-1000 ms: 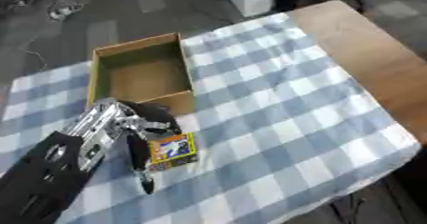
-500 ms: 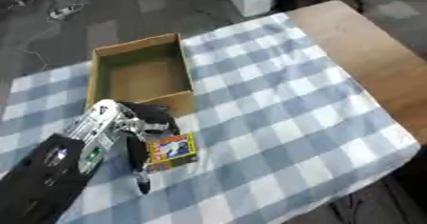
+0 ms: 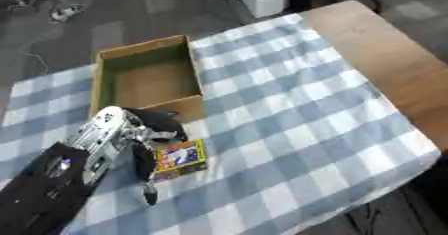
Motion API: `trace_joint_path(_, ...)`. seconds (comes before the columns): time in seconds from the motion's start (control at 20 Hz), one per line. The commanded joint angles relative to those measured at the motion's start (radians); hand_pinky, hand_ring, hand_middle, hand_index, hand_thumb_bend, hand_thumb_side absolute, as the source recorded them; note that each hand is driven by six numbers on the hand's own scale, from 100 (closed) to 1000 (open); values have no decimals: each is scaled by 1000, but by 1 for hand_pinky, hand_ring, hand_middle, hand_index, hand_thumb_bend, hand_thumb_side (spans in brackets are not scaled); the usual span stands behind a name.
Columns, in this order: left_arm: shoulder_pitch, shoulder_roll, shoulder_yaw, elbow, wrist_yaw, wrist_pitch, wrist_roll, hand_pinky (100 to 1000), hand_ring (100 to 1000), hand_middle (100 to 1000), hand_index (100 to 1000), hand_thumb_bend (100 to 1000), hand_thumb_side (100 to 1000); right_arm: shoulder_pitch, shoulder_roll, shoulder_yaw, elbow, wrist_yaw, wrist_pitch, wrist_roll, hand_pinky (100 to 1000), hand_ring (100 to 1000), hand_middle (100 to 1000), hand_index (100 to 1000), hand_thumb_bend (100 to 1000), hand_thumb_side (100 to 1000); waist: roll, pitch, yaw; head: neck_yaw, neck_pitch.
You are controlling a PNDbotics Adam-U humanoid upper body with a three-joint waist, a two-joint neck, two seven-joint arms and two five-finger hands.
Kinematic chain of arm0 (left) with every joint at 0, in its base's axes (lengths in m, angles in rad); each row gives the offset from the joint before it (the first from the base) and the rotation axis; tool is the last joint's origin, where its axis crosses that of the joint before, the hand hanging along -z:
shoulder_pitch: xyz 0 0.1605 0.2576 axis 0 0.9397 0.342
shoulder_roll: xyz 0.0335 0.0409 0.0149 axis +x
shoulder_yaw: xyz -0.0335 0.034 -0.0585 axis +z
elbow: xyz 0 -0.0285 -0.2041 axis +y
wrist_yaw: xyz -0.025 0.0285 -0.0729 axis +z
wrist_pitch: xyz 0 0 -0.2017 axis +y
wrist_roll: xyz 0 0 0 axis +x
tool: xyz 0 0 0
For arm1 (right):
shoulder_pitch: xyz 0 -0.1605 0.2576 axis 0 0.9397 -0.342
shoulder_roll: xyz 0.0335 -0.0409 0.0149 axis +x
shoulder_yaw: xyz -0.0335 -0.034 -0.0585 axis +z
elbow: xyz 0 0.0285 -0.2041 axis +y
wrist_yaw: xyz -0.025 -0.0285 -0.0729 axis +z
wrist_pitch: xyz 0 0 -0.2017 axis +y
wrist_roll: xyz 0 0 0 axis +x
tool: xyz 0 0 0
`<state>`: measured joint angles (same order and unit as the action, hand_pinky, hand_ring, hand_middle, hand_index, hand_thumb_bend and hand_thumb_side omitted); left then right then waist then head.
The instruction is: Pick up objects on the table and place them in the box.
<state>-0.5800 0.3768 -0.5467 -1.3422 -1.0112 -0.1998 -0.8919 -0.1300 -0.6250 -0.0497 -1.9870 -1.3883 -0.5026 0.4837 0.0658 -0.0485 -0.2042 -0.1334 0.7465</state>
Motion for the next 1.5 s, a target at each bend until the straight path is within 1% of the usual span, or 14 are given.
trace_joint_path(0.05,-12,3,4,-11,-17,-22,-15,818,869,885,916,990,325,-17,-28,-10,-13,0,-2,-3,367,312,347,568,100,1000,-5,-5,-1,-9,-7)
trace_joint_path(0.3,-16,2,4,0,-32,-30,-10,818,874,890,918,983,322,-18,-28,-10,-13,1,-2,-4,367,313,347,568,100,1000,-4,-5,-1,-9,-8)
trace_joint_path(0.45,-13,1,3,9,-43,-35,-7,803,868,890,921,966,325,-19,-29,-11,-13,0,-2,-6,368,313,347,568,100,1000,-4,-5,-2,-10,-9)
trace_joint_path(0.6,-10,-1,3,16,-51,-40,1,795,862,893,929,923,333,-20,-29,-11,-13,-1,-2,-7,368,313,347,568,100,1000,-4,-6,-2,-11,-9)
trace_joint_path(0.65,-10,-2,3,18,-54,-41,3,796,863,893,929,927,332,-20,-29,-11,-13,-1,-2,-7,368,313,347,568,100,1000,-4,-6,-2,-11,-9)
trace_joint_path(0.7,-9,-3,3,20,-56,-43,6,777,855,891,926,904,335,-20,-29,-11,-13,-1,-2,-7,368,313,347,568,100,1000,-4,-6,-2,-12,-8)
trace_joint_path(0.8,-7,-5,2,26,-62,-46,11,772,850,890,923,879,340,-20,-29,-11,-13,-1,-3,-7,368,313,347,568,100,1000,-4,-6,-3,-13,-8)
trace_joint_path(1.0,-4,-7,4,42,-76,-50,24,765,843,886,922,861,338,-20,-29,-12,-13,-1,-3,-8,368,313,347,568,100,1000,-4,-6,-3,-14,-8)
trace_joint_path(1.1,-2,-8,6,50,-85,-52,32,752,822,880,925,827,336,-20,-29,-12,-13,-1,-3,-8,368,313,347,568,100,1000,-4,-6,-3,-14,-8)
trace_joint_path(1.25,-2,-10,10,61,-100,-55,48,678,784,871,932,801,337,-20,-29,-12,-13,-1,-4,-8,368,314,347,568,100,1000,-5,-6,-3,-15,-8)
trace_joint_path(1.35,-1,-11,12,67,-111,-58,62,531,729,852,937,795,346,-20,-29,-12,-13,-1,-4,-8,370,316,347,568,100,1000,-5,-6,-3,-16,-7)
trace_joint_path(1.4,0,-11,12,70,-116,-63,70,432,679,824,926,784,351,-20,-29,-12,-13,-2,-4,-8,371,316,347,568,100,1000,-5,-6,-3,-17,-7)
trace_joint_path(1.5,3,-10,12,71,-126,-76,94,310,587,762,904,708,361,-20,-29,-12,-13,-4,-4,-7,373,317,347,568,100,1000,-5,-6,-2,-18,-7)
